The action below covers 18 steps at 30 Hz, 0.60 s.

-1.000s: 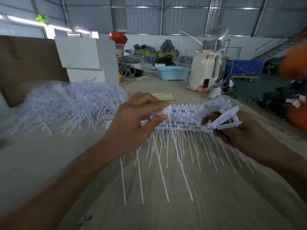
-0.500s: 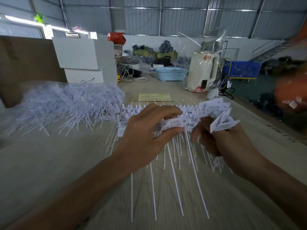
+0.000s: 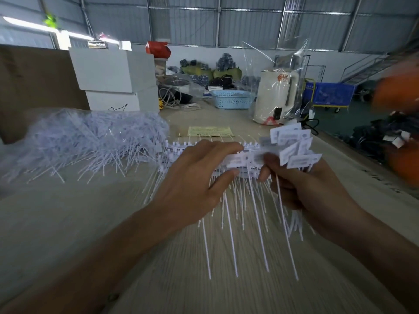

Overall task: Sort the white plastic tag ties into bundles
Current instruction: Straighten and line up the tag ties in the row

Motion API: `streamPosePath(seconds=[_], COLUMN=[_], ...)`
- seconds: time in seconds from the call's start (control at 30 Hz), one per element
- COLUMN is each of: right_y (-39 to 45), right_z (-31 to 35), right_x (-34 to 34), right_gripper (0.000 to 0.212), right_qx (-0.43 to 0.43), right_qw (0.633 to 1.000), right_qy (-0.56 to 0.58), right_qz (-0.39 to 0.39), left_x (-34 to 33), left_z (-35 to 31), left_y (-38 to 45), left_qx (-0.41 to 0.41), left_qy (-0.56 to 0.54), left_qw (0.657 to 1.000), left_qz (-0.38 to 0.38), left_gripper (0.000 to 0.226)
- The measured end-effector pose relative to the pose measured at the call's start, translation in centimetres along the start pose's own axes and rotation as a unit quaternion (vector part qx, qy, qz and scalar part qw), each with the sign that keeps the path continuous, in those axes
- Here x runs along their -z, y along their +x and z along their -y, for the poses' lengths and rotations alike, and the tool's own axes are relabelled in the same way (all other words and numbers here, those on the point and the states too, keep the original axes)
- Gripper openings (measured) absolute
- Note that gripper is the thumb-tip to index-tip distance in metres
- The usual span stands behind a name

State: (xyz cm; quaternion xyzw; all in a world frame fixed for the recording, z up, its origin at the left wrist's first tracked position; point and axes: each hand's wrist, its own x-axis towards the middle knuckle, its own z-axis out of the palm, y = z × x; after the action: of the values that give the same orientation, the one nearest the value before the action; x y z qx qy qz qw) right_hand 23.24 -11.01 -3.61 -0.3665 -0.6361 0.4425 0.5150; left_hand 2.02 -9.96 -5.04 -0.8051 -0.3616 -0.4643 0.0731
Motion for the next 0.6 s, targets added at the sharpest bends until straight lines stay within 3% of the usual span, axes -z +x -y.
streamPosePath(seconds=[0.2,0.3,0.37,0.5,0.6], right_y=[-0.2,-0.5,-0.6,-0.2,0.1], right_z=[-0.4,0.1,0.4,0.1,-0.1], right_x=[-0.4,-0.2,0.0,0.8,1.2], right_gripper=[0.030,0.029,0.035,0.024,0.019], right_qx=[0.044,0.128,0.185,0.235,0.334], right_qw=[0.998,0.984,0.964,0.914,0.850], right_qy=[-0.038,-0.120,-0.189,-0.331,-0.406], right_qz=[-0.005,0.001,0.012,0.003,0.019], left_x=[0.1,0.2,0.3,0.4,0.5], left_z=[-0.3,-0.5,-0.4,-0.2,0.4], left_y=[0.3,0.5,0.5,0.7,0.7], left_qx=[-0.108,-0.124,-0.123,-0.135,-0.149], left_qy=[0.082,0.086,0.077,0.060,0.044], left_qw=[0.990,0.988,0.989,0.988,0.986], left_qz=[-0.026,-0.017,-0.002,0.041,0.056], left_gripper=[0.024,0.019,0.015,0.015,0.014])
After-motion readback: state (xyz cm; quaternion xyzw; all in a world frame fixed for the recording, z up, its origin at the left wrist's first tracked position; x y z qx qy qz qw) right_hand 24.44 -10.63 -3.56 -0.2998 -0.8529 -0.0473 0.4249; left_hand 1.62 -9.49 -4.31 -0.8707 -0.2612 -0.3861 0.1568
